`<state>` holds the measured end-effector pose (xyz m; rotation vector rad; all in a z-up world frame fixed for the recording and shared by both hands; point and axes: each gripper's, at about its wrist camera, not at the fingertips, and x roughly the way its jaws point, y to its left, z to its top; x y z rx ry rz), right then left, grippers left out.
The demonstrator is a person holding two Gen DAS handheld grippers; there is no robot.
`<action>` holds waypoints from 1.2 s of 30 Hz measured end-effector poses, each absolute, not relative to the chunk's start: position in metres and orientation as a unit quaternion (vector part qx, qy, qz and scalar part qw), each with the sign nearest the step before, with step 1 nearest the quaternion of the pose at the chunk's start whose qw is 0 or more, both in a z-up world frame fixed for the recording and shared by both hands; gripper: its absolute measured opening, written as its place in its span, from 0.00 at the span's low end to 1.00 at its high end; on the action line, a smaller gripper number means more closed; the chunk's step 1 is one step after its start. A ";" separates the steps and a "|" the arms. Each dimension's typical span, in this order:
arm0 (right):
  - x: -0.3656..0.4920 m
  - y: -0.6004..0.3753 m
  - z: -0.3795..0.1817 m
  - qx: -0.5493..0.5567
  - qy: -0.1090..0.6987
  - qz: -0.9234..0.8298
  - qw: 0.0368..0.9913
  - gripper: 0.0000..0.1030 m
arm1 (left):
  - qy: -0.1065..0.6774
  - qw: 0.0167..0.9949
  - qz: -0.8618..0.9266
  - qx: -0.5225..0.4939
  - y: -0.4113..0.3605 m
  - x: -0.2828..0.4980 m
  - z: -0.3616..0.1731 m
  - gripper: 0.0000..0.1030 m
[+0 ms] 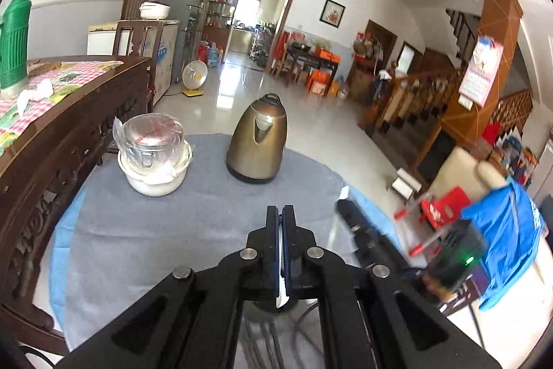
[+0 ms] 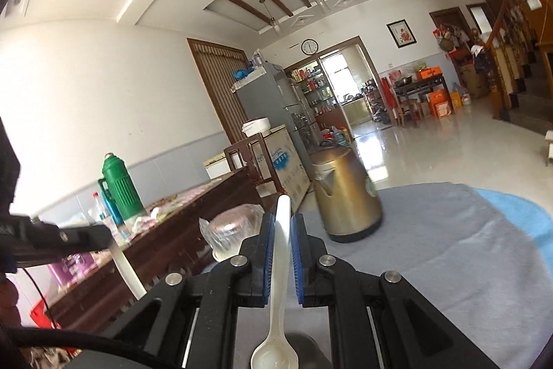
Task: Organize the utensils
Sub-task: 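Lift both spoons and drop them into the dark grey cup, opening both tools, then grasp a dark chopstick with the right tool while the left tool reaches the chopsticks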
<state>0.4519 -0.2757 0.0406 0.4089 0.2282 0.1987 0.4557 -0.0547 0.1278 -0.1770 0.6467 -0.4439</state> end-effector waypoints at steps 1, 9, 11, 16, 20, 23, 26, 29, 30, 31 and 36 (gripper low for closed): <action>0.461 -0.270 0.037 0.201 0.117 0.095 0.968 0.10 | 0.317 0.920 -0.212 -0.087 -0.060 0.461 0.118 0.02; 0.484 -0.254 -0.015 0.171 0.170 0.068 0.968 0.10 | 0.367 0.901 -0.197 -0.119 -0.063 0.494 0.029 0.02; 0.480 -0.254 -0.022 0.163 0.181 0.076 0.967 0.11 | 0.384 0.892 -0.204 -0.122 -0.064 0.495 0.019 0.02; 0.454 -0.268 -0.018 0.180 0.202 0.092 0.958 0.17 | 0.410 0.880 -0.214 -0.114 -0.060 0.483 0.012 0.06; 0.420 -0.283 -0.012 0.183 0.203 0.095 0.957 0.19 | 0.392 0.888 -0.212 -0.112 -0.043 0.453 0.018 0.37; 0.383 -0.301 -0.010 0.193 0.193 0.088 0.958 0.19 | 0.367 0.903 -0.193 -0.107 -0.025 0.419 0.017 0.52; 0.349 -0.316 -0.017 0.197 0.200 0.082 0.956 0.19 | 0.386 0.902 -0.172 -0.092 -0.015 0.394 -0.006 0.53; 0.325 -0.324 -0.030 0.200 0.232 0.081 0.949 0.19 | 0.433 0.884 -0.154 -0.083 -0.012 0.375 -0.045 0.53; 0.320 -0.325 -0.034 0.199 0.242 0.081 0.946 0.19 | 0.444 0.879 -0.152 -0.084 -0.011 0.371 -0.054 0.53; 0.314 -0.326 -0.039 0.195 0.250 0.079 0.945 0.19 | 0.456 0.873 -0.151 -0.086 -0.011 0.367 -0.063 0.53; 0.295 -0.328 -0.065 0.200 0.294 0.083 0.931 0.19 | 0.495 0.850 -0.151 -0.097 -0.008 0.345 -0.095 0.53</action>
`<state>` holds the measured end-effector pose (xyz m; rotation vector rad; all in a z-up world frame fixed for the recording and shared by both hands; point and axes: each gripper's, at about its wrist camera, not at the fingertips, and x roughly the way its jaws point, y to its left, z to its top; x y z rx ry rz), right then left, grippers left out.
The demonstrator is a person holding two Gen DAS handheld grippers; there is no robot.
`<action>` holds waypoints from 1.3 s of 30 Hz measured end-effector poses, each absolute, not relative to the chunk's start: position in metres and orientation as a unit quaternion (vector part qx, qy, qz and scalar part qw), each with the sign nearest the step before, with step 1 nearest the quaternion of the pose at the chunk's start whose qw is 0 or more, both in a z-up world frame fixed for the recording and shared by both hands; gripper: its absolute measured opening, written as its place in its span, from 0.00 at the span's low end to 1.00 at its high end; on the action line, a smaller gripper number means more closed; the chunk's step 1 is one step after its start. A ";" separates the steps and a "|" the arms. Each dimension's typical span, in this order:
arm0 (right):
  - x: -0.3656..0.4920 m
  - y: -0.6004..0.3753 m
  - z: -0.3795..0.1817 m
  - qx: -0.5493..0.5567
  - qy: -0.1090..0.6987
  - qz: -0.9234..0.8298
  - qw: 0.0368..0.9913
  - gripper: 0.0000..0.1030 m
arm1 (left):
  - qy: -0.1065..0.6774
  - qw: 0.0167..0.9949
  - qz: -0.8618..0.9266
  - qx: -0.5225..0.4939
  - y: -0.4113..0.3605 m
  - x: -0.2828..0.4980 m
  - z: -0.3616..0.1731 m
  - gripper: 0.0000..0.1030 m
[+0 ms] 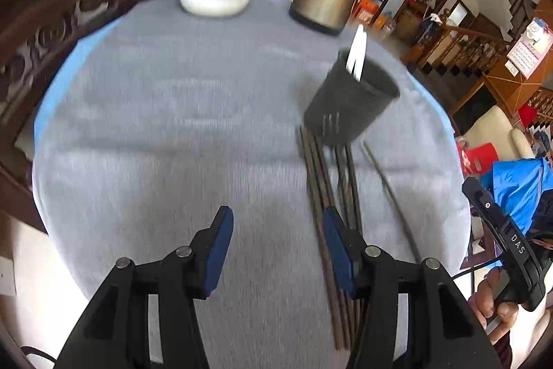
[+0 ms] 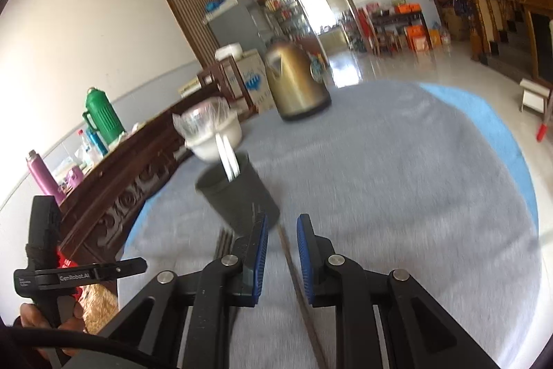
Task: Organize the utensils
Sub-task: 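Grasp a dark chopstick with the right tool while the left tool reaches the chopsticks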
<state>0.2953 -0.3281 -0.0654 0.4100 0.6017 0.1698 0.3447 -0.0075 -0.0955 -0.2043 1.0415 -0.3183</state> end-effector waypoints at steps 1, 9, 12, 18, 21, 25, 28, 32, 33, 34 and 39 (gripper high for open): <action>0.293 -0.328 -0.071 0.203 0.303 0.085 0.927 0.19 | 0.497 0.849 -0.152 -0.097 -0.008 0.343 -0.096 0.53; 0.291 -0.321 -0.104 0.220 0.351 0.097 0.905 0.19 | 0.512 0.833 -0.178 -0.113 -0.015 0.340 -0.106 0.53; 0.293 -0.318 -0.109 0.221 0.362 0.099 0.900 0.19 | 0.516 0.827 -0.191 -0.117 -0.022 0.347 -0.110 0.53; 0.297 -0.317 -0.112 0.226 0.370 0.102 0.896 0.19 | 0.538 0.812 -0.193 -0.116 -0.036 0.367 -0.125 0.53; 0.298 -0.320 -0.115 0.231 0.372 0.101 0.893 0.19 | 0.544 0.811 -0.188 -0.104 -0.043 0.373 -0.129 0.53; 0.302 -0.321 -0.117 0.235 0.376 0.100 0.891 0.19 | 0.548 0.813 -0.177 -0.082 -0.052 0.378 -0.130 0.53; 0.304 -0.321 -0.120 0.240 0.379 0.102 0.888 0.19 | 0.551 0.815 -0.170 -0.064 -0.059 0.381 -0.130 0.53; 0.306 -0.320 -0.122 0.242 0.381 0.103 0.886 0.19 | 0.551 0.818 -0.159 -0.037 -0.070 0.386 -0.129 0.53; 0.306 -0.320 -0.122 0.242 0.381 0.103 0.886 0.19 | 0.550 0.820 -0.156 -0.030 -0.073 0.388 -0.129 0.53; 0.306 -0.320 -0.122 0.243 0.381 0.104 0.886 0.19 | 0.548 0.822 -0.155 -0.023 -0.075 0.388 -0.129 0.54; 0.306 -0.322 -0.120 0.243 0.379 0.104 0.887 0.19 | 0.549 0.820 -0.161 -0.015 -0.078 0.394 -0.128 0.54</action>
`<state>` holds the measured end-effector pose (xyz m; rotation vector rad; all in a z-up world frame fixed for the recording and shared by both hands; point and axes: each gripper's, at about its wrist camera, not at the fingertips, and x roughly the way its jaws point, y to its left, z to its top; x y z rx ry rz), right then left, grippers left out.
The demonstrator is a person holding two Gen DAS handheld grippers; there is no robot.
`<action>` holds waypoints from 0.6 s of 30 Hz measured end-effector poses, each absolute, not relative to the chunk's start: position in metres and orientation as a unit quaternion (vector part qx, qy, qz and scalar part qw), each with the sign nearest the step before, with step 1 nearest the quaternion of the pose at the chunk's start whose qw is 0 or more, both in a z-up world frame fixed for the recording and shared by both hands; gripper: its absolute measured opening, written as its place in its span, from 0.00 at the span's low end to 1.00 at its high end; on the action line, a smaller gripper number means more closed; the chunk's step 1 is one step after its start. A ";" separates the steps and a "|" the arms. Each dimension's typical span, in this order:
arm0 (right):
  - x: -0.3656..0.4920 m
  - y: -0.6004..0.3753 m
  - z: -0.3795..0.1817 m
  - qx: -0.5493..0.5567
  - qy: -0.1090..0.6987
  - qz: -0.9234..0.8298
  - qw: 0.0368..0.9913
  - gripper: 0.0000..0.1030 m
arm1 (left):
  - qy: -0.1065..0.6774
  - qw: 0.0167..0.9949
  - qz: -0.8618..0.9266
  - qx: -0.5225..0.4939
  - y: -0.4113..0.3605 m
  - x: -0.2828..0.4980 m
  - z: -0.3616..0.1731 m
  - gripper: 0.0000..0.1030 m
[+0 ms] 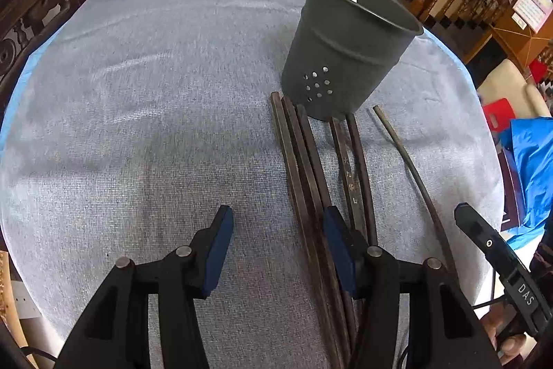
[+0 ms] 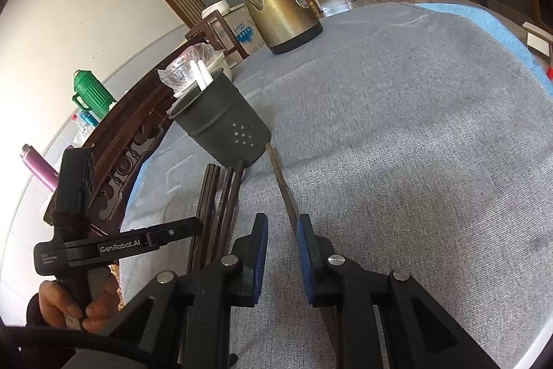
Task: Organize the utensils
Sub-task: 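Grasp a dark chopstick with the right tool while the left tool reaches the chopsticks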
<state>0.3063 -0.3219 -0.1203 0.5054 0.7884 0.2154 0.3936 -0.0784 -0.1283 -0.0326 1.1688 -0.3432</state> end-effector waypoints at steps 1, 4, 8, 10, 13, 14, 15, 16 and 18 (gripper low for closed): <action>0.306 -0.322 -0.120 0.243 0.379 0.104 0.887 0.19 | 0.550 0.819 -0.163 -0.015 -0.077 0.394 -0.128 0.54; 0.306 -0.322 -0.119 0.241 0.380 0.104 0.887 0.19 | 0.554 0.814 -0.172 -0.007 -0.071 0.392 -0.129 0.54; 0.308 -0.320 -0.118 0.238 0.383 0.106 0.886 0.19 | 0.559 0.810 -0.178 -0.006 -0.056 0.392 -0.130 0.54; 0.310 -0.320 -0.118 0.236 0.385 0.107 0.886 0.19 | 0.559 0.808 -0.184 -0.001 -0.051 0.392 -0.130 0.54; 0.313 -0.318 -0.118 0.236 0.388 0.109 0.884 0.19 | 0.557 0.808 -0.195 0.000 -0.045 0.390 -0.129 0.54; 0.313 -0.318 -0.119 0.236 0.389 0.109 0.884 0.19 | 0.555 0.807 -0.199 -0.002 -0.043 0.389 -0.129 0.54; 0.314 -0.317 -0.119 0.236 0.389 0.109 0.884 0.19 | 0.555 0.807 -0.202 -0.005 -0.040 0.390 -0.129 0.54; 0.314 -0.317 -0.119 0.236 0.390 0.110 0.883 0.19 | 0.554 0.808 -0.202 -0.006 -0.035 0.387 -0.128 0.54; 0.315 -0.316 -0.120 0.234 0.391 0.110 0.883 0.19 | 0.554 0.808 -0.198 -0.006 -0.032 0.389 -0.127 0.54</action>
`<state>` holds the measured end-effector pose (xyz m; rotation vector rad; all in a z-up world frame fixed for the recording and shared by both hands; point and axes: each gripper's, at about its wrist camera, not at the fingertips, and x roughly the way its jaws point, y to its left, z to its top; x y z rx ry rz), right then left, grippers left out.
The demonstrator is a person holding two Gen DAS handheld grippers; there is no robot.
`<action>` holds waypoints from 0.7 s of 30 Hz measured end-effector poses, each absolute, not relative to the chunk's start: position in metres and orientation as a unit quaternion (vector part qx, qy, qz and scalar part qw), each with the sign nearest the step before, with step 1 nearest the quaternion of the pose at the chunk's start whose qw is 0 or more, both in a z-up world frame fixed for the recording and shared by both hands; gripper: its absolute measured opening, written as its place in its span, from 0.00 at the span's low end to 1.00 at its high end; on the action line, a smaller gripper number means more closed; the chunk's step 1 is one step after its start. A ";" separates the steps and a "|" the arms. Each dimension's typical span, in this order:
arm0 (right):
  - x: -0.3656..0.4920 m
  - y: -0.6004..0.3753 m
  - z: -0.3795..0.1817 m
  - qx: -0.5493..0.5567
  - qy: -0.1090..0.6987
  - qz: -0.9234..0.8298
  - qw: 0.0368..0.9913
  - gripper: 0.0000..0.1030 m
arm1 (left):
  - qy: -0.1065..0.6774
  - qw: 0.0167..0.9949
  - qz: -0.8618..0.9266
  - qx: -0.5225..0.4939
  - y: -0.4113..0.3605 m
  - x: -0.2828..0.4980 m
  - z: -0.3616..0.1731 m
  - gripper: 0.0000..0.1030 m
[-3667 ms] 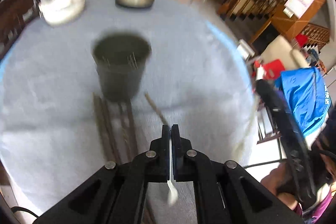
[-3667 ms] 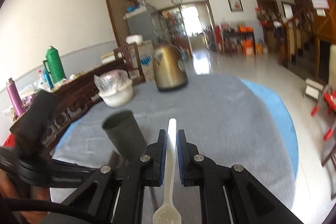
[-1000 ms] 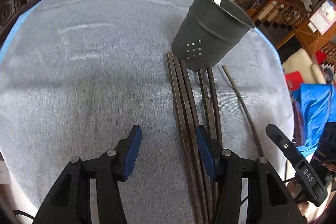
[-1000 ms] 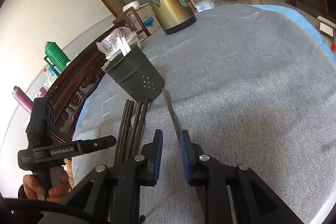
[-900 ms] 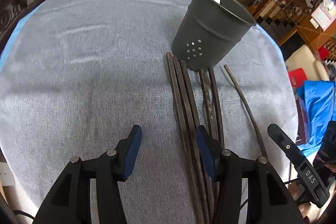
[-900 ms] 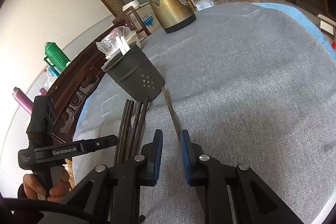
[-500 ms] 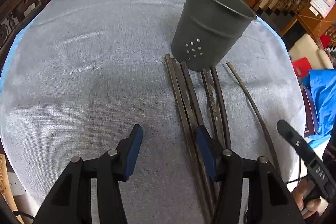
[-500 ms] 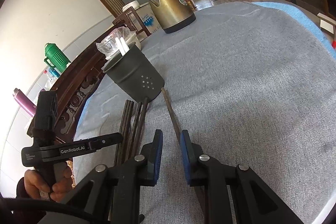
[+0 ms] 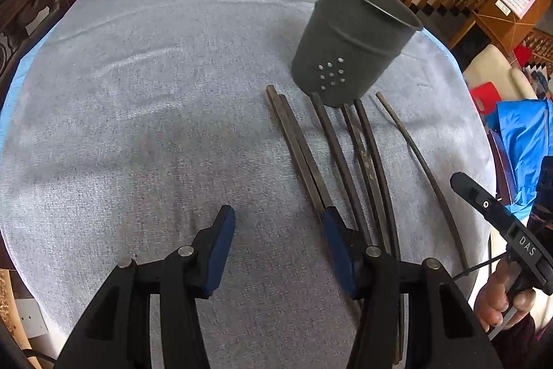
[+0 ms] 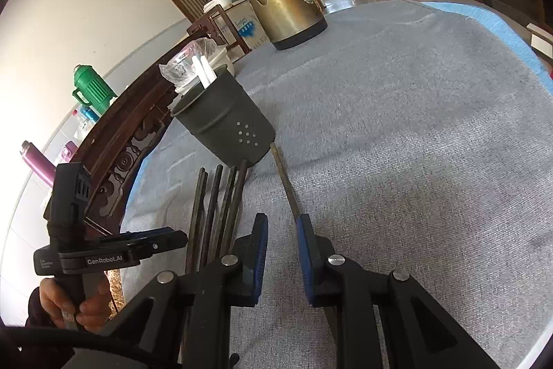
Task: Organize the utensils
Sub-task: 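Grasp a dark chopstick with the right tool while the left tool reaches the chopsticks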
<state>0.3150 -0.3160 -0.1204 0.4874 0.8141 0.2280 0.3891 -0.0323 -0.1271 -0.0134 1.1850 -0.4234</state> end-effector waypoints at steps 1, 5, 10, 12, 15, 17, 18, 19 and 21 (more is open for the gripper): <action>0.316 -0.316 -0.122 0.235 0.393 0.109 0.882 0.19 | 0.554 0.809 -0.196 -0.006 -0.032 0.390 -0.127 0.54; 0.318 -0.318 -0.125 0.242 0.394 0.108 0.880 0.19 | 0.555 0.811 -0.185 0.002 -0.037 0.395 -0.126 0.54; 0.319 -0.316 -0.124 0.240 0.394 0.110 0.880 0.19 | 0.556 0.813 -0.174 -0.003 -0.044 0.408 -0.124 0.55; 0.319 -0.315 -0.124 0.239 0.394 0.110 0.881 0.19 | 0.556 0.814 -0.169 -0.007 -0.046 0.414 -0.124 0.55; 0.319 -0.313 -0.123 0.236 0.393 0.110 0.882 0.19 | 0.562 0.810 -0.168 -0.010 -0.047 0.419 -0.123 0.55; 0.322 -0.311 -0.119 0.227 0.392 0.111 0.884 0.19 | 0.567 0.805 -0.172 -0.025 -0.040 0.422 -0.121 0.55; 0.323 -0.310 -0.117 0.223 0.392 0.112 0.885 0.19 | 0.571 0.802 -0.171 -0.034 -0.036 0.424 -0.120 0.54; 0.327 -0.309 -0.114 0.216 0.391 0.115 0.887 0.19 | 0.573 0.801 -0.170 -0.039 -0.033 0.426 -0.119 0.54; 0.339 -0.305 -0.110 0.196 0.395 0.119 0.890 0.19 | 0.569 0.805 -0.164 -0.033 -0.028 0.432 -0.113 0.54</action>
